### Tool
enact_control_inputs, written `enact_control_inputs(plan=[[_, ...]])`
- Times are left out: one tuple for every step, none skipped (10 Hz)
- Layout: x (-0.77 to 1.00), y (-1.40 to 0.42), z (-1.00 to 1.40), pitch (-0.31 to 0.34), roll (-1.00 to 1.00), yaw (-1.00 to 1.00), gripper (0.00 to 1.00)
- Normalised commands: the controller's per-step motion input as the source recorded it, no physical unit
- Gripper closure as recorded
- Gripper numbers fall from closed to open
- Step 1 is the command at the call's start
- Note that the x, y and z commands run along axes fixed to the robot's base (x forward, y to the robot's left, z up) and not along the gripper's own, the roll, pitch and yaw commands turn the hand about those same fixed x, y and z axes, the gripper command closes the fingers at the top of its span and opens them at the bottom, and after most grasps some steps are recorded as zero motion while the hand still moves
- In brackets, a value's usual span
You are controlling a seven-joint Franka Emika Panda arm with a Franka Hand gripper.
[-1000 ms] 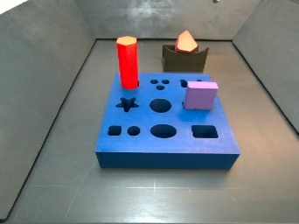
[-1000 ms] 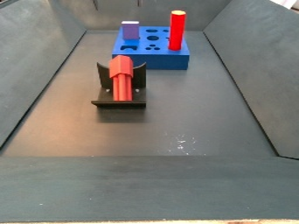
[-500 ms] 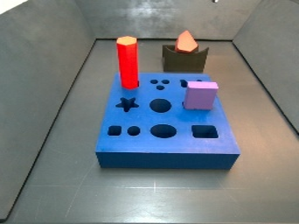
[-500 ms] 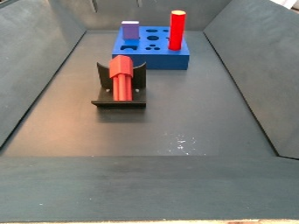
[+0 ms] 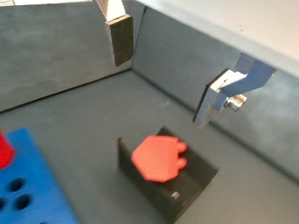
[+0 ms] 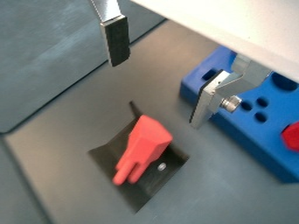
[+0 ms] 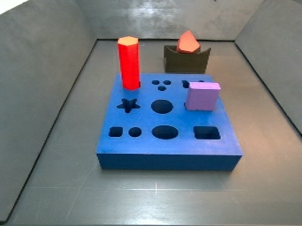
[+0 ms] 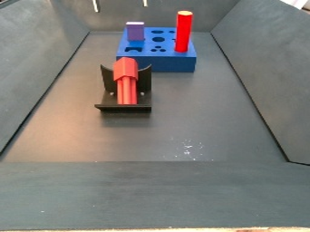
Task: Pick up the 3 prong object. Move up. Rotate the 3 prong object. Place the 3 prong object on the fixture. Regrasp the 3 prong object. Move to above the board. Insert the 3 prong object.
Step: Regrasp the 3 prong object.
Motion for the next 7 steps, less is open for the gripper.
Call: enact_control_inputs(plan=[[0.01, -0.02, 0.00, 0.004, 1.00, 0.03, 0.00], [0.02, -0.02, -0.01, 0.013, 1.00, 0.03, 0.00], [0.03, -0.02, -0.01, 0.023, 1.00, 0.04, 0.00], [0.04, -0.02, 0.00, 0.035, 1.00, 0.04, 0.00], [0.06, -0.03, -0.01, 0.055, 1.00, 0.05, 0.00], [0.08, -0.03, -0.01, 0.076, 1.00, 0.05, 0.00], [0.09, -0.04, -0.01, 0.114, 1.00, 0.07, 0.00]])
